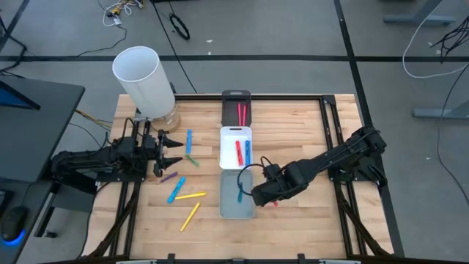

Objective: Pick & Place Markers
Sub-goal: Put the pink pen into the gray bin

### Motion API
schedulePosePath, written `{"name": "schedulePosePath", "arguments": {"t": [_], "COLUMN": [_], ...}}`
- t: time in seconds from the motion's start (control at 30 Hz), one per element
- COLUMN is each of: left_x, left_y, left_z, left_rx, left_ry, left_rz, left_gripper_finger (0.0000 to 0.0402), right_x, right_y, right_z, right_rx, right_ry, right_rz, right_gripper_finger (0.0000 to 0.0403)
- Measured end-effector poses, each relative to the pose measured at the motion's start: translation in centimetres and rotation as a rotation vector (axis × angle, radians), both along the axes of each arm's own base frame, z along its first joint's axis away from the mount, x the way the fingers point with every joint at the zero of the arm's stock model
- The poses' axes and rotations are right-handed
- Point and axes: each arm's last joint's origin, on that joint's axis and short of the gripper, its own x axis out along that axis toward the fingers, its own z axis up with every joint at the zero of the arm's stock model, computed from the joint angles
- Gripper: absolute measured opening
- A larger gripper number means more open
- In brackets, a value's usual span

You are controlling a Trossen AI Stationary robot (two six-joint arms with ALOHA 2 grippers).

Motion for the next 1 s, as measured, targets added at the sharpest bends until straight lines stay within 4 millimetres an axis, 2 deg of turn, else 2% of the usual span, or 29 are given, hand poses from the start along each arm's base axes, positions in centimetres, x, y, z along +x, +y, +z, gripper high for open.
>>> {"name": "schedulePosePath", "arguments": {"t": [0.17,0.37,0.73,1.0], "left_x": [0.0,0.0,0.0,0.0], "left_y": [0.0,0.0,0.0,0.0], "left_z": [0.0,0.0,0.0,0.0], "left_rx": [0.0,0.0,0.0,0.0], "left_ry": [0.001,0.001,0.0,0.001], "left_rz": [0.0,0.0,0.0,0.0], "left_gripper_finger": [0.0288,0.0288,0.0288,0.0288], "right_x": [2.5,5.3,9.0,10.4], "right_y": [-0.2,-0.4,0.2,0.7], "right_z": [1.0,1.1,-1.1,-4.4], "right_rx": [-0.005,-0.025,-0.065,-0.081], "right_ry": [-0.034,-0.065,0.024,0.089], "right_rz": [-0.035,-0.092,-0.189,-0.258], "right_gripper_finger": [0.0018,0.0018,0.0018,0.0018]}}
